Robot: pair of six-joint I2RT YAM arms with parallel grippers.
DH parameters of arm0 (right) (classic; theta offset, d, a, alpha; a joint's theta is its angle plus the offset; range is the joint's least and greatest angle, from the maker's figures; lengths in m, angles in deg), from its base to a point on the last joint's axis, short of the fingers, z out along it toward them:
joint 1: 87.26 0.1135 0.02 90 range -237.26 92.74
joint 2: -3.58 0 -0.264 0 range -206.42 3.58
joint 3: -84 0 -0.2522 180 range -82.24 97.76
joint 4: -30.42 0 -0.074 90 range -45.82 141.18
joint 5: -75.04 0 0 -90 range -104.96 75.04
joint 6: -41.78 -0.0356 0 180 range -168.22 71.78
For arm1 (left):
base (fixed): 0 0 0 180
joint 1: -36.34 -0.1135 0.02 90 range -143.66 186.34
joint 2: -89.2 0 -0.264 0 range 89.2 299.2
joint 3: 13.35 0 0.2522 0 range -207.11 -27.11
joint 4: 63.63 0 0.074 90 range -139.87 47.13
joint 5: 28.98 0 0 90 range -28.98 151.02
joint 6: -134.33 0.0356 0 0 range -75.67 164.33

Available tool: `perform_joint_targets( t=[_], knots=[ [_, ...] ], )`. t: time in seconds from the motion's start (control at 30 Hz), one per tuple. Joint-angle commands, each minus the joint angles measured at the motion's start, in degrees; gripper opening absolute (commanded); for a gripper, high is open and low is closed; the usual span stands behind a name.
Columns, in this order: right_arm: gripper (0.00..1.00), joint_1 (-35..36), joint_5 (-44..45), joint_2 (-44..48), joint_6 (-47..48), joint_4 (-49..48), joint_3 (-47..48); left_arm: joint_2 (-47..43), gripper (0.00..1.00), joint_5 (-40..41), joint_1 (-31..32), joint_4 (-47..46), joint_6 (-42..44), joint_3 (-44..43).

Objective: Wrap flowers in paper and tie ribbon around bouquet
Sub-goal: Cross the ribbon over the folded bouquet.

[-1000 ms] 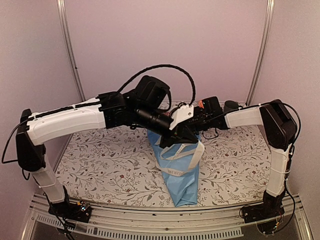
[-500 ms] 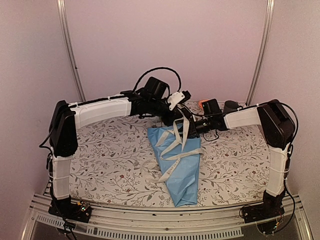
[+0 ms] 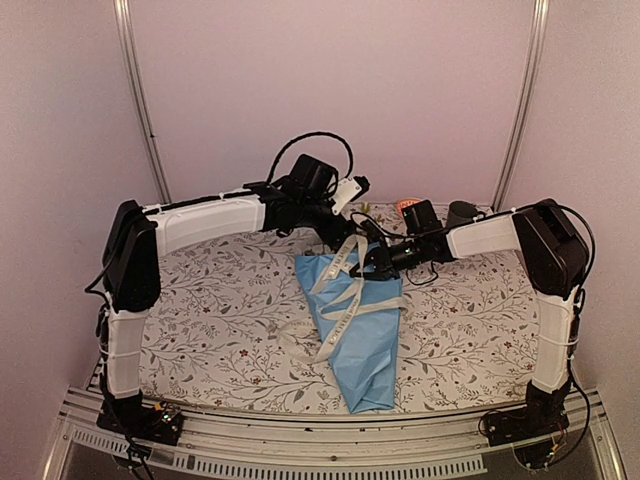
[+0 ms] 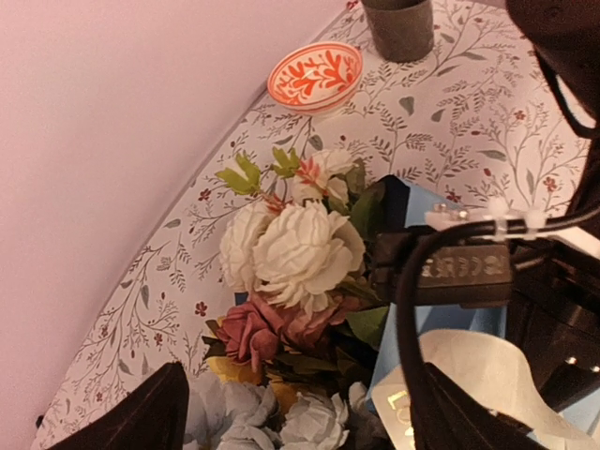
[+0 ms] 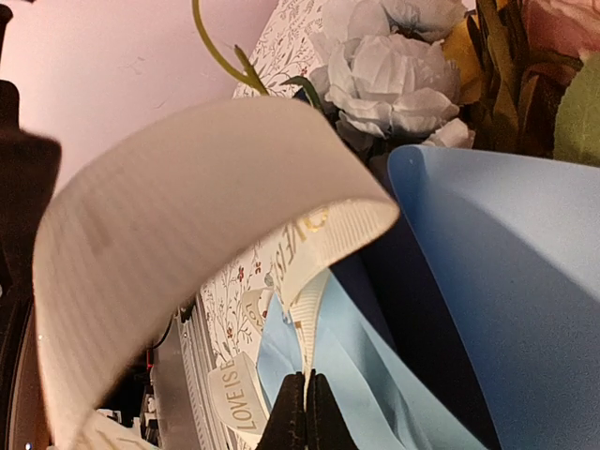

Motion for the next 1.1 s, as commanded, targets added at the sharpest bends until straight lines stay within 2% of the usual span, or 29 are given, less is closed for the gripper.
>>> perform_joint_targets(
  t=[0.0, 0.1, 0.13, 0.2, 0.3, 0.33, 0.43, 0.53, 0.6, 0.67, 0.73, 0.8, 0.87, 0.9, 0.97, 1.07],
  knots=[
    [0.00, 0.24, 0.13, -0.96, 0.89, 1.04, 1.84, 0.25, 0.90, 4.96, -1.76, 2.61, 1.87, -5.37],
    [0.00, 0.09, -0.01, -0.96, 1.15, 1.23, 1.88, -5.29, 0.96, -0.61, -3.30, -1.35, 2.90, -0.81],
    [0.00, 0.08, 0.16, -0.91, 1.32, 1.37, 1.88, -7.85, 0.94, -3.27, -3.42, -3.54, 4.02, 2.19],
    [0.00, 0.09, 0.31, -0.91, 1.41, 1.61, 1.83, -15.09, 0.85, -9.98, -3.15, -6.46, 6.26, 9.23],
    [0.00, 0.08, 0.61, -0.80, 1.60, 1.94, 1.80, -25.24, 0.60, -23.68, -2.29, -8.06, 8.06, 21.62],
    [0.00, 0.08, 0.70, -0.82, 1.80, 2.12, 1.78, -28.37, 0.55, -28.43, -1.66, -8.18, 8.60, 25.92],
    [0.00, 0.08, 0.81, -0.88, 2.08, 2.89, 2.06, -34.83, 0.51, -40.07, 1.75, -8.01, 12.51, 36.31],
    [0.00, 0.12, 0.94, -0.63, 2.62, 3.56, 2.04, -34.47, 0.50, -40.50, 7.29, -9.14, 16.58, 41.42],
    [0.00, 0.08, 1.06, -0.53, 2.86, 3.88, 2.04, -31.42, 0.55, -37.24, 8.78, -10.81, 16.29, 41.51],
    [0.00, 0.11, 1.24, -0.39, 3.15, 4.28, 2.02, -28.38, 0.57, -30.68, 8.75, -15.17, 13.35, 41.02],
    [0.00, 0.12, 1.54, -0.35, 3.26, 4.44, 1.89, -25.89, 0.62, -31.12, 8.38, -18.14, 14.35, 41.25],
    [0.00, 0.08, 2.54, -0.27, 3.31, 5.12, 1.85, -21.28, 0.69, -32.16, 8.53, -14.56, 16.72, 38.14],
    [0.00, 0.09, 3.69, -0.07, 3.72, 6.01, 1.96, -14.91, 0.70, -27.56, 8.23, -5.21, 14.06, 30.32],
    [0.00, 0.14, 3.86, 0.09, 4.23, 6.40, 1.96, -11.60, 0.69, -26.17, 7.57, 0.16, 12.21, 25.68],
    [0.00, 0.08, 4.14, 0.47, 4.72, 7.11, 2.00, -4.92, 0.65, -29.52, 5.86, 7.59, 9.96, 17.94],
    [0.00, 0.12, 4.67, 0.83, 5.33, 7.79, 1.97, -1.96, 0.58, -28.85, 4.94, 7.80, 7.82, 15.83]
  ],
)
